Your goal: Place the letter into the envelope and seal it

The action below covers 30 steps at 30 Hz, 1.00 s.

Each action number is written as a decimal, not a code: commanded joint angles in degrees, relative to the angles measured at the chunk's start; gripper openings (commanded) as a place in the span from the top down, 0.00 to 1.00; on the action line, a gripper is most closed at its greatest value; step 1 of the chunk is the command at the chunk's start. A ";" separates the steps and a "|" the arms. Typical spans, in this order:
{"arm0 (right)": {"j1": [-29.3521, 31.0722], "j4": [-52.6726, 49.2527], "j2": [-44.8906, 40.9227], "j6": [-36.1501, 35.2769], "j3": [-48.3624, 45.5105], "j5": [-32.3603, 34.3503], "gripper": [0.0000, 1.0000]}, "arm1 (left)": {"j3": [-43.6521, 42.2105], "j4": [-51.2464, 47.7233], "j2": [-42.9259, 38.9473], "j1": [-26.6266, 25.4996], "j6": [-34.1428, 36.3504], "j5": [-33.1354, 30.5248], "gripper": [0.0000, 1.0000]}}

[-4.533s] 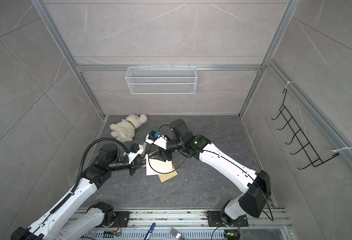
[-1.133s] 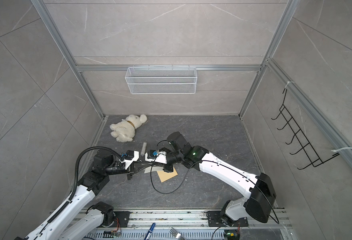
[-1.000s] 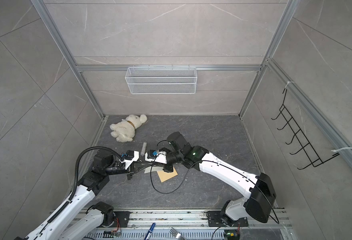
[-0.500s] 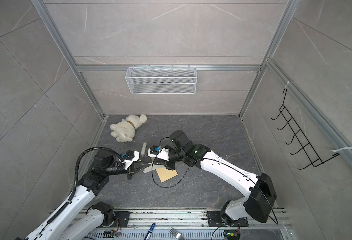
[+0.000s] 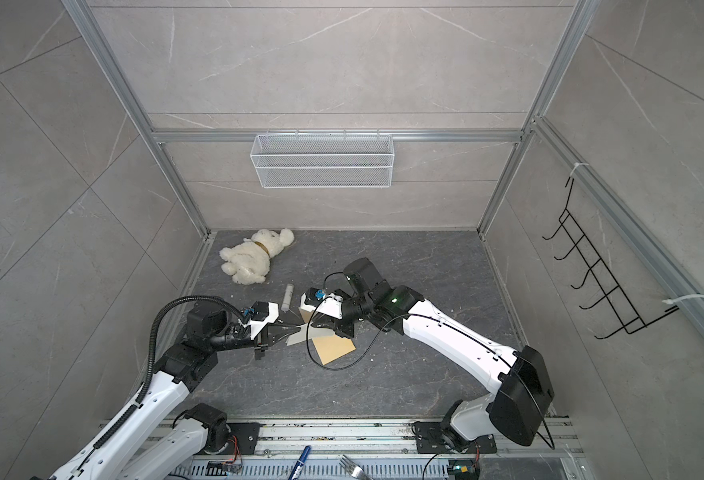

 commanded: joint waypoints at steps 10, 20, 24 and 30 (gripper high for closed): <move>-1.12 -3.09 -1.77 -0.79 -1.99 2.04 1.00 | 2.18 -0.65 -0.78 -0.01 1.12 1.09 1.00; -2.86 -5.25 -3.73 -1.10 -3.89 4.02 0.91 | 2.13 -0.87 -1.06 0.00 1.29 0.79 1.00; -3.11 -5.16 -4.27 -1.21 -4.21 3.91 1.00 | 2.13 -0.87 -1.14 0.01 1.21 0.79 1.00; -3.43 -5.81 -4.60 -1.09 -4.28 5.59 0.85 | 2.09 -0.96 -1.31 -0.09 1.27 0.45 1.00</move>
